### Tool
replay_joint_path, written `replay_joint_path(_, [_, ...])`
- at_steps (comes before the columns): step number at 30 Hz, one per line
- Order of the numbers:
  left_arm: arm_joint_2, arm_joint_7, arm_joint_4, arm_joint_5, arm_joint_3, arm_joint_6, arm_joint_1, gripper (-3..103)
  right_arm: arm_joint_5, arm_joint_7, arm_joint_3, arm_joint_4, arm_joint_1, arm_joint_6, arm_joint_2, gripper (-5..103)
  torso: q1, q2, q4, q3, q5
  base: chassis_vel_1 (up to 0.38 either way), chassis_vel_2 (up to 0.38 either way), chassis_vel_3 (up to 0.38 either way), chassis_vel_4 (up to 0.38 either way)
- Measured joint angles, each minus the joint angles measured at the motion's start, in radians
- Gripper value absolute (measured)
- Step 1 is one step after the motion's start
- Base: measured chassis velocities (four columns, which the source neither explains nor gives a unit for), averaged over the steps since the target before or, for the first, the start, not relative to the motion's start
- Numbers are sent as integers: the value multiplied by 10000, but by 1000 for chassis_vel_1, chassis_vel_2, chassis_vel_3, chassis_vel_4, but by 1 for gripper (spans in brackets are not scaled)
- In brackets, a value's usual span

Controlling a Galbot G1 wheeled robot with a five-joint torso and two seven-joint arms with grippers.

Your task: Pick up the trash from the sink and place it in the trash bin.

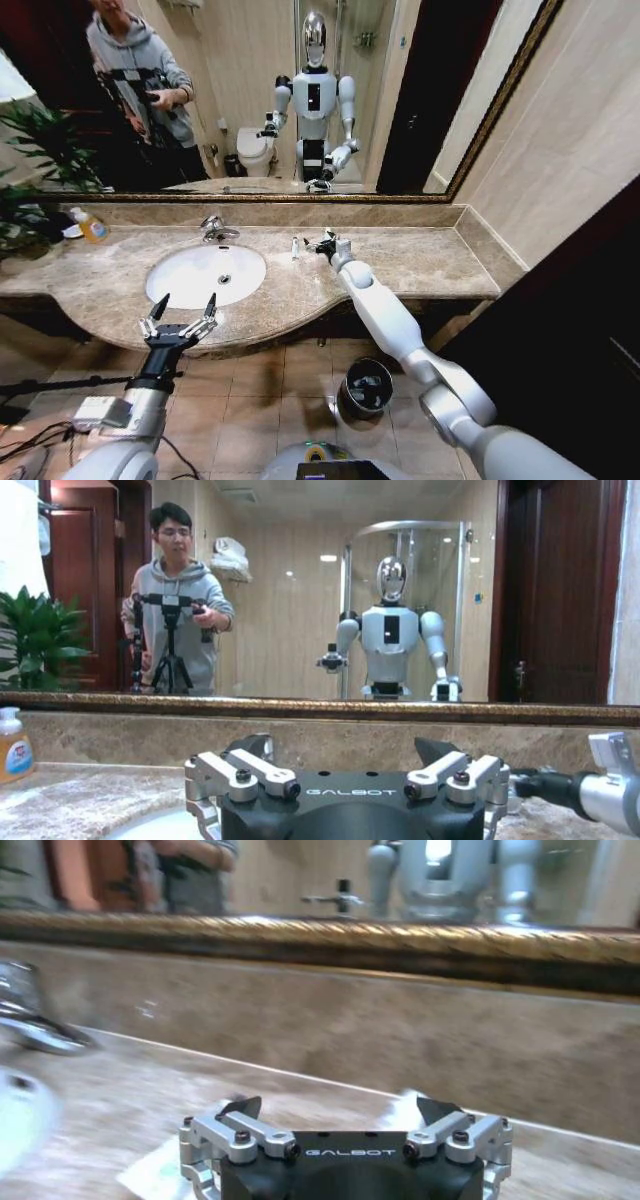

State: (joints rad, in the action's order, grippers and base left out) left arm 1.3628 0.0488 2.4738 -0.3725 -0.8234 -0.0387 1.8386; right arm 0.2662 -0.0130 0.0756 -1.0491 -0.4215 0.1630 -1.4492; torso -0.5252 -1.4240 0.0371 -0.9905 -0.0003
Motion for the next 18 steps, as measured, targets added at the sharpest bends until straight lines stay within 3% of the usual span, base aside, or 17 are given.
replay_joint_path(4, [0,0,1,0,0,0,0,100,-260,-325,449,338,-188,-55,99,100,0,0,-11,0,2,0,0,0,0])
replay_joint_path(9, [0,0,1,0,0,0,0,100,-239,-363,475,377,-274,-48,123,103,2,-1,-3,1,2,0,0,0,0])
replay_joint_path(18, [0,0,1,0,0,0,0,100,-64,-150,331,384,-138,-6,9,77,2,-2,-3,1,2,0,0,0,0])
